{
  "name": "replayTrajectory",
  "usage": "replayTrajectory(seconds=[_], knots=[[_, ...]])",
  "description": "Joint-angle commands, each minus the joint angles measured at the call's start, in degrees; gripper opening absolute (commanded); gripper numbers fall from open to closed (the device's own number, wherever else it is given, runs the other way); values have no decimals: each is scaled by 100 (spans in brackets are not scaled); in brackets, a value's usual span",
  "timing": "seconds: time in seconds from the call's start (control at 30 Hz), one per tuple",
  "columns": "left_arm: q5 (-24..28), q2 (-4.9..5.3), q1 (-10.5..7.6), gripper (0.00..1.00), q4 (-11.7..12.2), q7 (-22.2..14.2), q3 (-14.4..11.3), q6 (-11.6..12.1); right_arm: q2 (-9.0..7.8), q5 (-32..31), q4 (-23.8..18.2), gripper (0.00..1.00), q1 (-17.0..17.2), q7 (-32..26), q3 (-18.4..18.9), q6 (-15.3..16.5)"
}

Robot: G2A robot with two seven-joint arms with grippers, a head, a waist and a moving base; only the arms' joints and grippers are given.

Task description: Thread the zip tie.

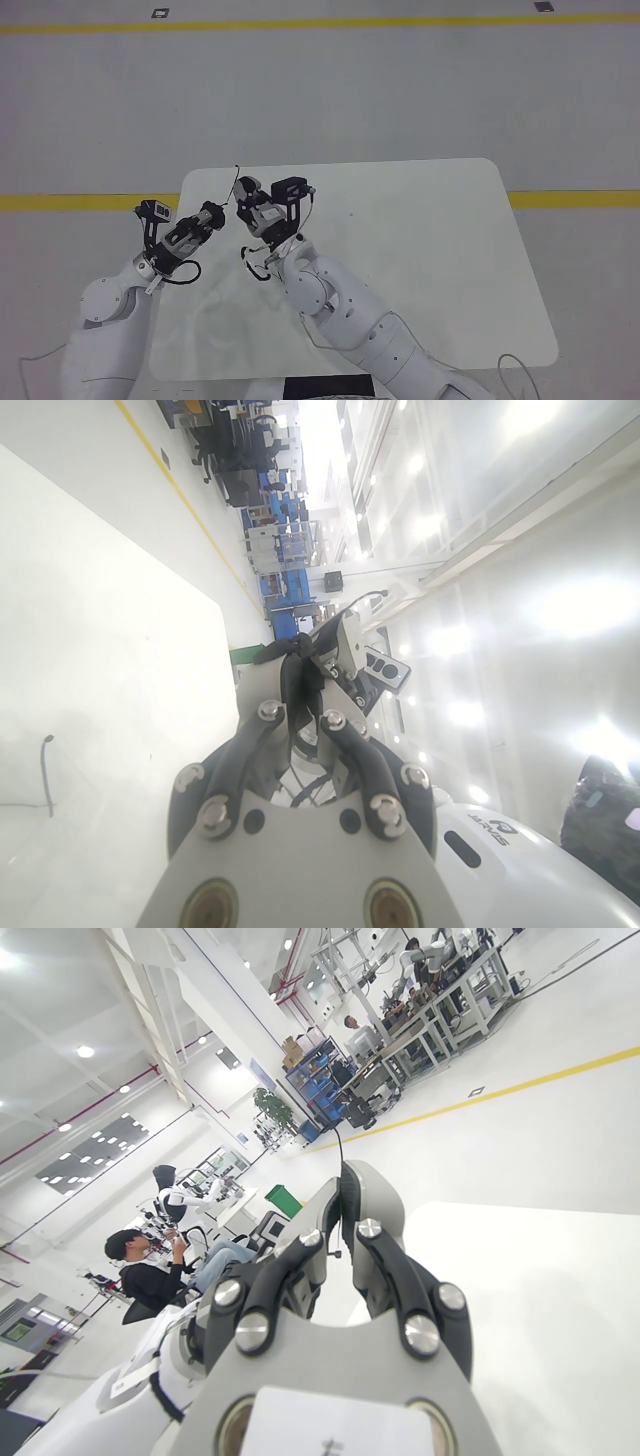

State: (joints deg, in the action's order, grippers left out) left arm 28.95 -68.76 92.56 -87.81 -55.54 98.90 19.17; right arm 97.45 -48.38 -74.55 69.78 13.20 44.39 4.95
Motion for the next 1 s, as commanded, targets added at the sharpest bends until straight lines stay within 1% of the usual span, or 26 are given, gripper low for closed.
replayTrajectory(seconds=[0.0,0.6,0.97], knots=[[0,0,0,0,0,0,0,0,-1,-9,-7,0,12,-46,5,18],[0,0,0,0,0,0,0,0,40,0,89,0,9,-161,41,2],[0,0,0,0,0,0,0,0,60,-12,69,0,24,-71,71,71]])
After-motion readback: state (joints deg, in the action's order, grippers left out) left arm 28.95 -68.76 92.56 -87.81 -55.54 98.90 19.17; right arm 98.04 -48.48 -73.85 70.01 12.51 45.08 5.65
